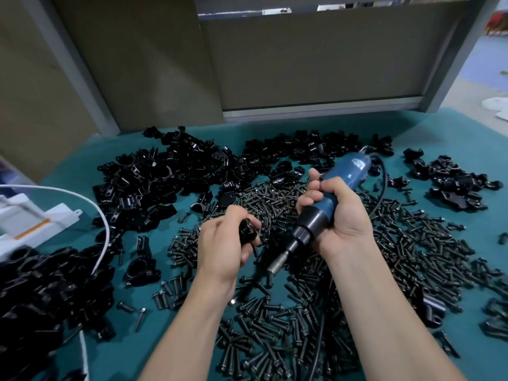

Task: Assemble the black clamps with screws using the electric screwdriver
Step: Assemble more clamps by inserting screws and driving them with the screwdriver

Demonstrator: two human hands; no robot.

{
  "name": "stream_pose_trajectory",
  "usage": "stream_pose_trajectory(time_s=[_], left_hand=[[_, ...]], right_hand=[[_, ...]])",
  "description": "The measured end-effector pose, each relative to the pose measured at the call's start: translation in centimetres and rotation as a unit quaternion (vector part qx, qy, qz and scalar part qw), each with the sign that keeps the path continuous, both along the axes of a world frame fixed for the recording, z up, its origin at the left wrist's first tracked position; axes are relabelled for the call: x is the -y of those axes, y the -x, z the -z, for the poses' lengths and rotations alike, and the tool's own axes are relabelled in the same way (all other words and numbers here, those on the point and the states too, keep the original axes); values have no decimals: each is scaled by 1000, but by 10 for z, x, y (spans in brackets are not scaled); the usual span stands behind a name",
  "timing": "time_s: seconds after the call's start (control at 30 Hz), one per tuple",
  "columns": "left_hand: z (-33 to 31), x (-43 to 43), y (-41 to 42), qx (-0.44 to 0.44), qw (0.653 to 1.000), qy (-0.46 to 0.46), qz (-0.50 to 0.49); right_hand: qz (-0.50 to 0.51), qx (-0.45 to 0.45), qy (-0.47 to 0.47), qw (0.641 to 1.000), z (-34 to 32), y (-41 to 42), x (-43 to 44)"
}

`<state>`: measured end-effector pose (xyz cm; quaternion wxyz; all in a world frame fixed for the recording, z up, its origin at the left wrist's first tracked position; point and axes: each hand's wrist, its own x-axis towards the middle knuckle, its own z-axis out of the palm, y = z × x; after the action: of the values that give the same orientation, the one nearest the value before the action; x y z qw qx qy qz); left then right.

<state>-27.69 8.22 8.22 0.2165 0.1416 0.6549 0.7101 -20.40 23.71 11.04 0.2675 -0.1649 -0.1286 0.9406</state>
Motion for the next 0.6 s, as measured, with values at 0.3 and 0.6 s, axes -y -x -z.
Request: stream_pose_trajectory(time_s=[0.3,0.6], left_hand=[[-2,4,-3,-58,997,49,-20],[-5,9,4,8,999,-14,-46]], right_hand=[[59,26,31,997,-3,-11,0],[-23,-31,21,999,0,-16,5]])
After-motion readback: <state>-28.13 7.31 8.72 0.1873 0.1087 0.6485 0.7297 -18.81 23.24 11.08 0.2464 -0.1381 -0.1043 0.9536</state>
